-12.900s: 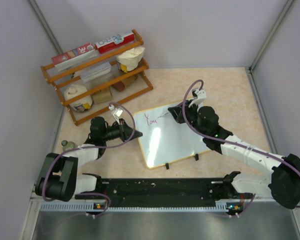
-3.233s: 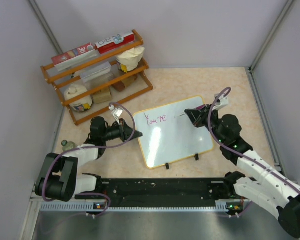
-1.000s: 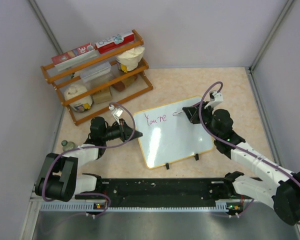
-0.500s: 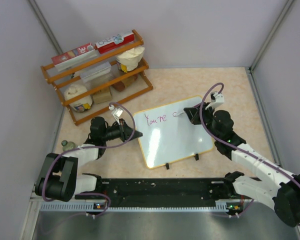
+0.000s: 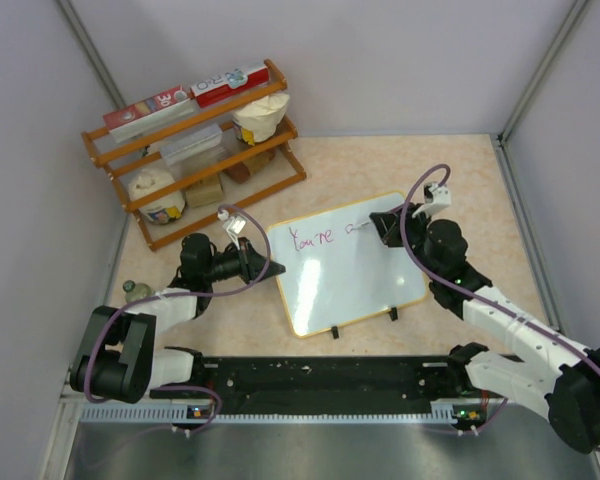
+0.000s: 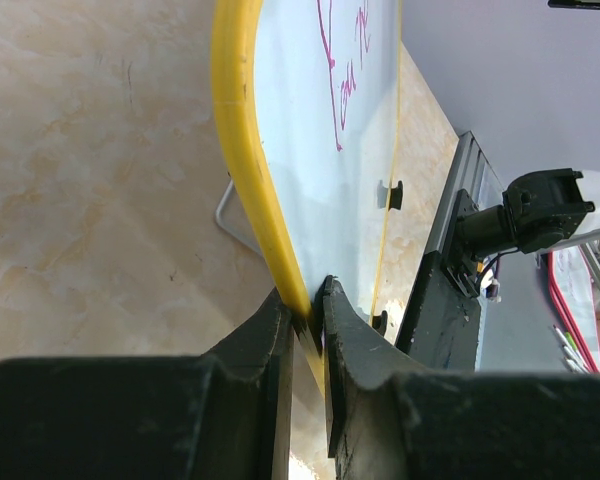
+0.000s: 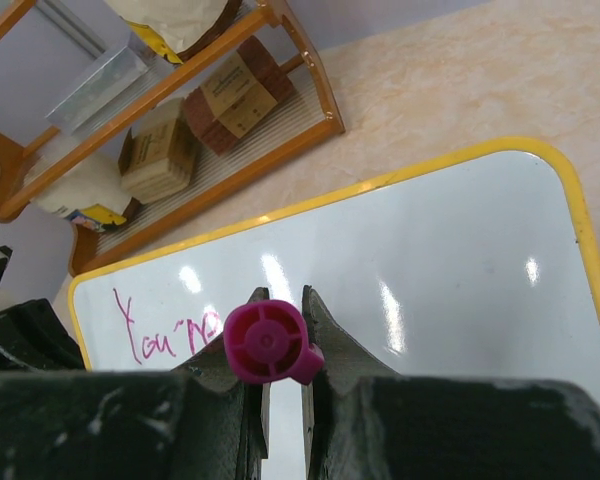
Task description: Write a sentence on the whiteboard
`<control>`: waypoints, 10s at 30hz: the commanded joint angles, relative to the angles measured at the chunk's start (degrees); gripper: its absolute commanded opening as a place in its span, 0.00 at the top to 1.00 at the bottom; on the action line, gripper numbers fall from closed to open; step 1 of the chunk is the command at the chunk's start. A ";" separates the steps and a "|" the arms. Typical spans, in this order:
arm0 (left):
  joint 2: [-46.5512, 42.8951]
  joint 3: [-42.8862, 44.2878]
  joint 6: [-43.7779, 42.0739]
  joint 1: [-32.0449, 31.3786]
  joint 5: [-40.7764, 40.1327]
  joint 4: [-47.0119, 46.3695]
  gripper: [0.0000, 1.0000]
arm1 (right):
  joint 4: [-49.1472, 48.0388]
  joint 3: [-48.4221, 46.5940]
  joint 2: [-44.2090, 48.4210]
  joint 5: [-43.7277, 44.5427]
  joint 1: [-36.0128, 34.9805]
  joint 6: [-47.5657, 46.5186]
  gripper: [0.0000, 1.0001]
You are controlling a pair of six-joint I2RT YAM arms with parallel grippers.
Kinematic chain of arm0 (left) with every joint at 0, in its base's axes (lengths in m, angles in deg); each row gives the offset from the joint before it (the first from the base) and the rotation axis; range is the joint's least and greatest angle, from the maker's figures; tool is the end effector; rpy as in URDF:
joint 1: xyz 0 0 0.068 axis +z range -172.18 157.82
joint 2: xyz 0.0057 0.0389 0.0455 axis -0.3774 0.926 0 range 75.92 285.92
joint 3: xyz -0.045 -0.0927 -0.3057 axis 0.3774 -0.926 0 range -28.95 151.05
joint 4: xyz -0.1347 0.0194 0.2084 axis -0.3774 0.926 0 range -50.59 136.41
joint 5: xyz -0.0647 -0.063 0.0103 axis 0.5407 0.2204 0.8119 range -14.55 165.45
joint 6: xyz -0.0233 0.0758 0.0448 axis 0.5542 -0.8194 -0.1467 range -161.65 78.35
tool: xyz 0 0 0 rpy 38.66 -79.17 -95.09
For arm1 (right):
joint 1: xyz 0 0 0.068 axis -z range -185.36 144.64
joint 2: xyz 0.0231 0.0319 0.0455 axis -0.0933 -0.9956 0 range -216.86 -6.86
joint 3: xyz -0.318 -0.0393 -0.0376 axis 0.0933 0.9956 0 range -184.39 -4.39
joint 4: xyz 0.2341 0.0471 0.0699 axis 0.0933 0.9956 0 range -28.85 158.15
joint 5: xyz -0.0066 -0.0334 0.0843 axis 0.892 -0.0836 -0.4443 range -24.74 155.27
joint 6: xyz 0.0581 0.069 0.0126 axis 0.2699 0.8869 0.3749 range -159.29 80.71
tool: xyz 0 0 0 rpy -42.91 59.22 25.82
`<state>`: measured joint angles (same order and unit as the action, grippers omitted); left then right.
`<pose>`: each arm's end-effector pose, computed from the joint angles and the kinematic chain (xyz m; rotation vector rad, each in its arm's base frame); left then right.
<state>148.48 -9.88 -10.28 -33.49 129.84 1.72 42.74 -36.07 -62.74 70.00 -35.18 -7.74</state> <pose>0.2109 -0.1099 0.2307 0.3801 1.9183 -1.3740 0.2059 0.1103 0.3187 0.0903 1.7232 0.7340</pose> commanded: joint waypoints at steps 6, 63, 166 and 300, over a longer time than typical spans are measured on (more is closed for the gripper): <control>-0.22 0.44 -4.74 -0.11 -2.10 -0.63 1.00 | -1.10 -3.39 -1.69 3.44 0.56 -0.79 1.00; -0.22 0.44 -4.83 -0.11 -2.18 -0.54 1.00 | 0.84 -1.54 7.89 1.78 0.56 0.53 1.00; -0.40 0.27 -4.74 -0.20 -2.27 -0.54 1.00 | 2.07 -1.98 1.65 6.25 1.35 -5.62 1.00; -0.22 0.35 -4.83 -0.11 -2.36 -0.45 1.00 | 6.73 0.13 4.55 3.09 4.34 -4.74 1.00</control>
<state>148.48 -9.88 -10.30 -33.55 130.04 2.16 48.68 -36.57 -58.87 71.70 -31.42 -12.11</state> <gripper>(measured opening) 0.175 0.103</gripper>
